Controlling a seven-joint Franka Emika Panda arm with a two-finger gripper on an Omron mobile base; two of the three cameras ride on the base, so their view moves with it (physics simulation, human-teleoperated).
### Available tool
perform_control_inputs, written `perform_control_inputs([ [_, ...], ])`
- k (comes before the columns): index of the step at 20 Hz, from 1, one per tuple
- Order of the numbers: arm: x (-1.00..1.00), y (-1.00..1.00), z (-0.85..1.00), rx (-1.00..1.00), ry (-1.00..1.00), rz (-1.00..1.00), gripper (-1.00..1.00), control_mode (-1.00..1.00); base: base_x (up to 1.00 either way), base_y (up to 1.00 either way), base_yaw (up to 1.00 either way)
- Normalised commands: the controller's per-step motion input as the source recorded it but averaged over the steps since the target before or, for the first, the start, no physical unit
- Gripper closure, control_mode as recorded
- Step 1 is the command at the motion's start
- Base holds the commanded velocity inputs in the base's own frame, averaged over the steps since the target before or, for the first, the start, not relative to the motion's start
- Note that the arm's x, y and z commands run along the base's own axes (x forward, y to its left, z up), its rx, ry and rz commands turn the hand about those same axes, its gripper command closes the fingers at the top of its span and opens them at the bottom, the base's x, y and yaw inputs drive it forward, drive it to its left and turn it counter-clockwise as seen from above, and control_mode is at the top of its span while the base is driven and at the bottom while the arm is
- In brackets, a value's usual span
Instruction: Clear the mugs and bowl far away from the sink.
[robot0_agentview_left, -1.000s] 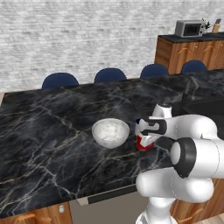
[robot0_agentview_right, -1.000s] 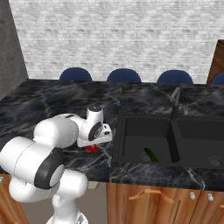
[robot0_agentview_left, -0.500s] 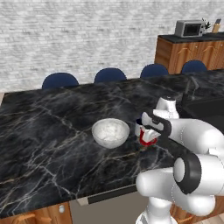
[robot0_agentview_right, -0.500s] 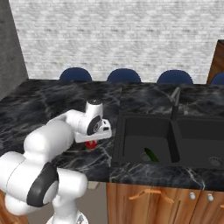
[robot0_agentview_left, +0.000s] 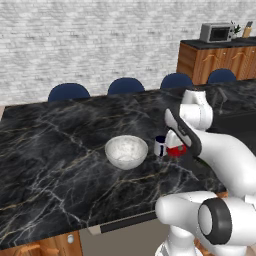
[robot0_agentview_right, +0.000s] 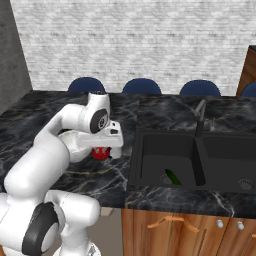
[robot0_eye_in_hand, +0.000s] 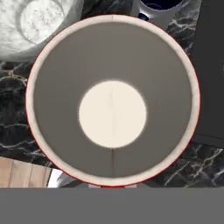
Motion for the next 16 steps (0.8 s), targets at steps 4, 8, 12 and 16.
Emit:
perform_control_inputs([
  [4, -0.23, 0.01, 0.88, -0.05, 0.07, -0.14, 1.0, -1.0, 0.0, 0.0, 0.0],
  [8, -0.38, 0.01, 0.64, -0.06, -0.06, -0.11, 1.0, -1.0, 0.0, 0.0, 0.0],
  [12, -0.4, 0.05, 0.38, -0.05, -0.15, -0.07, 1.0, -1.0, 0.0, 0.0, 0.0],
  [16, -0.37, 0.15, 0.11, -0.01, -0.21, -0.06, 1.0, -1.0, 0.0, 0.0, 0.0],
])
